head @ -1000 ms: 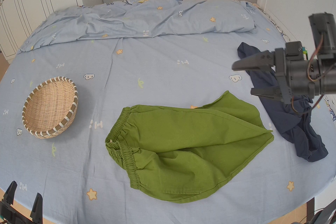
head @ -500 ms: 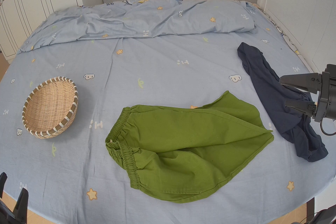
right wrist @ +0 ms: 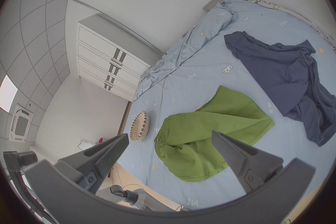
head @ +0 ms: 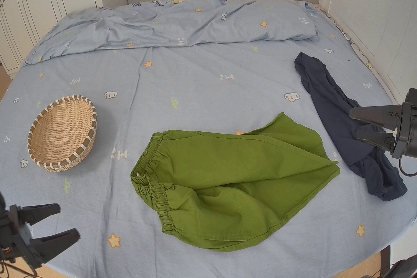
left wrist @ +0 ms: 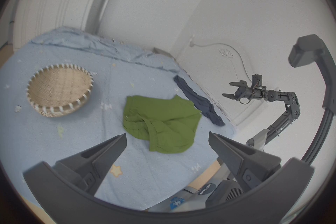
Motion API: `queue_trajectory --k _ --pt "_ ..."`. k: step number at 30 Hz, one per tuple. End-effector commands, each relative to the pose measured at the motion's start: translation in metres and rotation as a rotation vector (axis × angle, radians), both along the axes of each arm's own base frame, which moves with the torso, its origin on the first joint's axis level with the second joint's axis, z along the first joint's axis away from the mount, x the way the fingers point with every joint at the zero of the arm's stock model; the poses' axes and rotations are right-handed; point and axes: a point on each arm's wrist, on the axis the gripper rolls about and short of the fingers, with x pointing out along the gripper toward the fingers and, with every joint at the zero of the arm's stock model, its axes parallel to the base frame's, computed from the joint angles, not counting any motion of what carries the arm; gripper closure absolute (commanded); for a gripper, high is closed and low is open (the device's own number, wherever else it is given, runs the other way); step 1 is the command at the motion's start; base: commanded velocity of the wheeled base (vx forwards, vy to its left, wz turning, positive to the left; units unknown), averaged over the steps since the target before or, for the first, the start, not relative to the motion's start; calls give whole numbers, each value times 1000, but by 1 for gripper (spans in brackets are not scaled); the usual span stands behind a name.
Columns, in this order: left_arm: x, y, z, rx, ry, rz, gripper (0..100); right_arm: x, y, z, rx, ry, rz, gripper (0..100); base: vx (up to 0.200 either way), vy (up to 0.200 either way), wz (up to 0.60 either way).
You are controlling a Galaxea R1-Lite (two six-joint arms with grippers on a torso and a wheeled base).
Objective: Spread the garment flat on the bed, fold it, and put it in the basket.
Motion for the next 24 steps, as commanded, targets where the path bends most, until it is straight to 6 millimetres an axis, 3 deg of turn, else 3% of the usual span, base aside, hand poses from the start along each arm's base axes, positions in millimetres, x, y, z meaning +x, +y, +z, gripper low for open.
queue_trajectory --k 1,4,7,14,24 --pt "125 -53 -139 -7 672 -463 0 -6 2 -22 -92 -3 64 0 0 0 0" --pt "132 -62 -171 73 615 -545 0 -6 3 -23 -94 -1 65 0 0 0 0" --pt "132 -75 -184 87 583 -606 0 -5 3 -24 -98 5 63 0 0 0 0" --pt "138 -83 -181 1 568 -555 0 -4 2 -24 -98 4 60 0 0 0 0" --pt "136 -81 -181 10 575 -526 0 -4 2 -25 -99 6 57 0 0 0 0"
